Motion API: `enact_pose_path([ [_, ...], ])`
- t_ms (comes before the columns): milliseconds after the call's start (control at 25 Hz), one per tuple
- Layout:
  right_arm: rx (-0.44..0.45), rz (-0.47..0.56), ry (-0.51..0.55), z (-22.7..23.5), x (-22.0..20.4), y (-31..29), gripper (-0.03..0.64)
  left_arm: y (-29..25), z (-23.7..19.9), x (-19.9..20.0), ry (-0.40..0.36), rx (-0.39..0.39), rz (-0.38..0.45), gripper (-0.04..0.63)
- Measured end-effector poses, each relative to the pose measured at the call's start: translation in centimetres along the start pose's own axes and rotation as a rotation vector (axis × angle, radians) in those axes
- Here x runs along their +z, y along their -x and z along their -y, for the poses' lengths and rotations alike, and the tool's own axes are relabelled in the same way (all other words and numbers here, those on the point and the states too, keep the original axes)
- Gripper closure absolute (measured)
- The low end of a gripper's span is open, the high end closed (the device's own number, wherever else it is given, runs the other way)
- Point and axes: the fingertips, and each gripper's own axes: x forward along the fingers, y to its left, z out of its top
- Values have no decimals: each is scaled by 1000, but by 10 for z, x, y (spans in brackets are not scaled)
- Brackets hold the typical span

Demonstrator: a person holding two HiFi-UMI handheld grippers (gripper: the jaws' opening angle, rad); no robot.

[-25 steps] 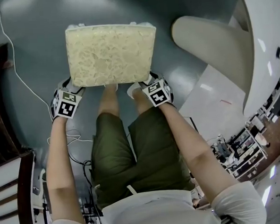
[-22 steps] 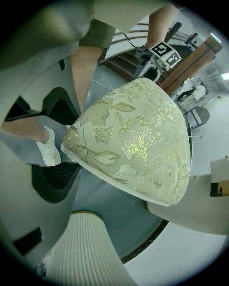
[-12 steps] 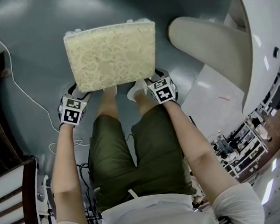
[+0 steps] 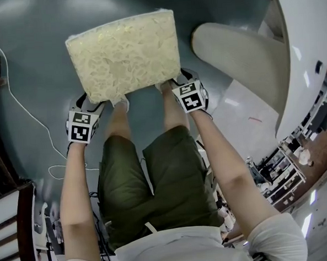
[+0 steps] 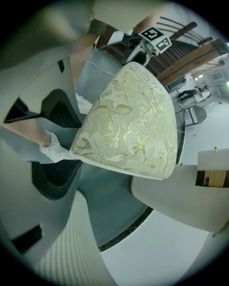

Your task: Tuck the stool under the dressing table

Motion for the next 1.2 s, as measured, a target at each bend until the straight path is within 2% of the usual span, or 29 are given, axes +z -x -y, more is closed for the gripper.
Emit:
enact_pose_path([
  [160, 5, 24, 60, 12, 17, 3, 385, 1, 3, 5, 60, 34, 34, 276],
  [360, 18, 13, 96, 24, 27, 0, 388, -5, 8, 5, 97, 76, 18, 276],
  [480, 22, 14, 118, 40, 35, -4, 390, -13, 14, 10, 145, 104, 28, 276],
  [640, 8, 49, 124, 58, 50, -7, 399, -22, 25, 14, 222, 114, 73, 276],
  [800, -7, 71, 112, 49, 57, -13, 402, -24, 29, -3, 281, 130, 109, 276],
  [880, -11, 77, 84, 45, 57, -13, 382, -23, 30, -9, 291, 134, 119, 276],
  [1000, 0, 64, 27, 46, 57, -13, 405, -24, 34, -10, 302, 129, 125, 276],
  [1200, 36, 41, 37, 28, 45, -16, 408, -27, 36, -10, 297, 100, 147, 273],
])
